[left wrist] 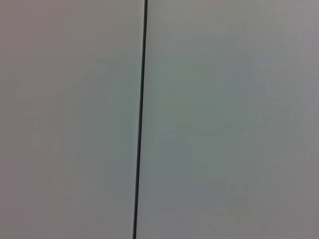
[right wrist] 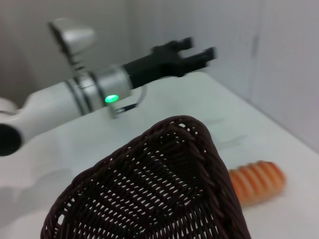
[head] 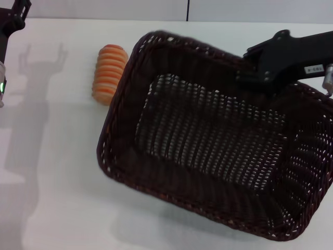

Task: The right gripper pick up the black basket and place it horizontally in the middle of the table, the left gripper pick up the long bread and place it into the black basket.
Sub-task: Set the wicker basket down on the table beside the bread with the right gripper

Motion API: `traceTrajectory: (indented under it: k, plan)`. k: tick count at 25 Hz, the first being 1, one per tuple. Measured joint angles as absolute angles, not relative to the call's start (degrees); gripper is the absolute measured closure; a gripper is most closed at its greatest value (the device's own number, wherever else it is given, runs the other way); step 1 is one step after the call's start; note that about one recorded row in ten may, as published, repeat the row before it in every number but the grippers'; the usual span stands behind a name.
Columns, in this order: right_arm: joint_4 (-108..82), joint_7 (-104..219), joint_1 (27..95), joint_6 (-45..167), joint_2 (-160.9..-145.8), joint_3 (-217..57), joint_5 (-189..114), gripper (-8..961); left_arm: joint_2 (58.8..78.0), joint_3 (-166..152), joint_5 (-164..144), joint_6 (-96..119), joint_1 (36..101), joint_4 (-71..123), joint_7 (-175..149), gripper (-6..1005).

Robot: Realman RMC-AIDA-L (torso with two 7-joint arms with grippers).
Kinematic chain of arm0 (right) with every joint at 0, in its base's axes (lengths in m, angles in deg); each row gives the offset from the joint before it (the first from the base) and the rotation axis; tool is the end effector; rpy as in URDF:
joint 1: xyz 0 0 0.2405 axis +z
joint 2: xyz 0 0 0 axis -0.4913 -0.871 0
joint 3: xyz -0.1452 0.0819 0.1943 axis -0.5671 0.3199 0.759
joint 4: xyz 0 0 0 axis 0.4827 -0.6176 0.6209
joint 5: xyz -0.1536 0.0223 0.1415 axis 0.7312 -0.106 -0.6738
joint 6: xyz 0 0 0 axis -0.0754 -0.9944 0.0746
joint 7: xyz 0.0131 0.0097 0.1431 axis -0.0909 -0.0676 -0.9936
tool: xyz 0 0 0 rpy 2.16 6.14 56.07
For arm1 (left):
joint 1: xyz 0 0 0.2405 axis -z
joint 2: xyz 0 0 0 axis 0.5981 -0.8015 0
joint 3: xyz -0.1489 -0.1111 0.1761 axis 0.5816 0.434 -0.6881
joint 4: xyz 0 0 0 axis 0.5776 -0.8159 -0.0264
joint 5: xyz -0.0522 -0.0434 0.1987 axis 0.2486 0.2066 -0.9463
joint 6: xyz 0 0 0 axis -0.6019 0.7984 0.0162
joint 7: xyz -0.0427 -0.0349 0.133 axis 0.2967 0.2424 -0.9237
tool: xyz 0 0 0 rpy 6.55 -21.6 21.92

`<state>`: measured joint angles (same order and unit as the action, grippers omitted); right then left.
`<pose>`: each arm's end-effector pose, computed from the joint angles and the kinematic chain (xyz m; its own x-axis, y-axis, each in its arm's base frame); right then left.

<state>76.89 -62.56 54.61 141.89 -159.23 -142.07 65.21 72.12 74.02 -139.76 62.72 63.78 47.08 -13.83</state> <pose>0.1208 0.3286 0.0524 0.9505 -0.2171 -0.2225 -0.2727 -0.9259 -0.2614 -0.3069 0.3796 0.0310 0.6934 -0.1625 0.7020 0.7171 0.0610 -0.6943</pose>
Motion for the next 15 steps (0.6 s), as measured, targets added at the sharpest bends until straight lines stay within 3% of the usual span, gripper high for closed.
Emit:
traceTrajectory:
  k: [15]
  plan:
    - [63.32,-55.40,66.46,146.97,-159.15,-143.29,65.33,766,72.21,74.18,-139.78,62.28,64.16,47.65,-13.83,140]
